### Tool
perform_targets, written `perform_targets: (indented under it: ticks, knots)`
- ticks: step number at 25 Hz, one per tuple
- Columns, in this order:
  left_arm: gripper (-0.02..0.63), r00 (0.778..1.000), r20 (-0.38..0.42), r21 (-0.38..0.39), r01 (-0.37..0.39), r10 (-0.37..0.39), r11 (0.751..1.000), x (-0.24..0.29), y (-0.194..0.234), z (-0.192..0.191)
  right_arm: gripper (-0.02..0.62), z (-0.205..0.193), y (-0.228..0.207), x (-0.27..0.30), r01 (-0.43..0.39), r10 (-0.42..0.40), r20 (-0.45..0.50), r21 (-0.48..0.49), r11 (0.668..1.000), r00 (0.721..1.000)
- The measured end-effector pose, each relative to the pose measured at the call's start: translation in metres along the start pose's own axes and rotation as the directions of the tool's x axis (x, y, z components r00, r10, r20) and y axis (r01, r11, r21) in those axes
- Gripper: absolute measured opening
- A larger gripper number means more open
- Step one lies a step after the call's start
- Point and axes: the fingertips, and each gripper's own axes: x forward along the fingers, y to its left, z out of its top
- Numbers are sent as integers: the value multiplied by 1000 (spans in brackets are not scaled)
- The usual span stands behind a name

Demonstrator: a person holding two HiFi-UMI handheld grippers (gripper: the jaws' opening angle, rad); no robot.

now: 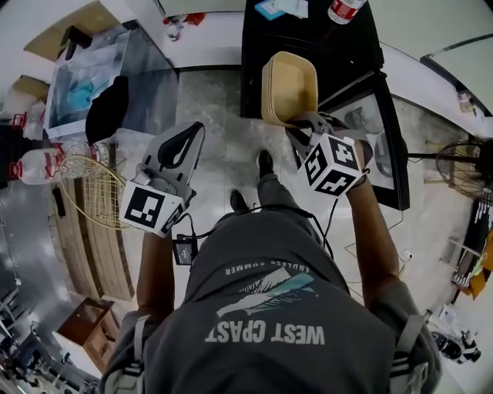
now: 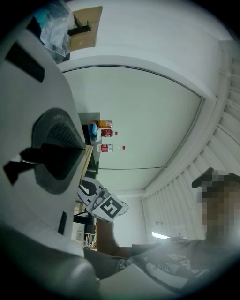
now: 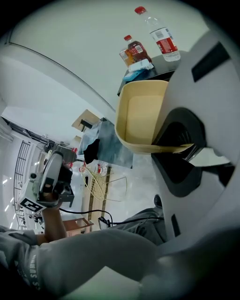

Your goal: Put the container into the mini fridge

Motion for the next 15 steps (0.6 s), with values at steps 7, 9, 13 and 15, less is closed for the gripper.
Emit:
perform_targets:
  ticks: [7,9,13,15]
  knots:
    - [17,999,-20,-24,-38,37,999,15,16,-7,48,-16,-22,38,-42,42,-18,5,999,999]
    - [17,999,-27,-31,-48,47,998,19,20,-9,48,-21,-28,48,-53,53,-24,8,999,998]
    - [17,997,-32,-34,-70,69,997,25,30,-13,48,-31,-39,70,-74,74,-37,12,997,997]
    - [16,996,-37,-33,-81,80,996,26,35,-17,48,-36,-43,81,-85,85,-48,11,996,995]
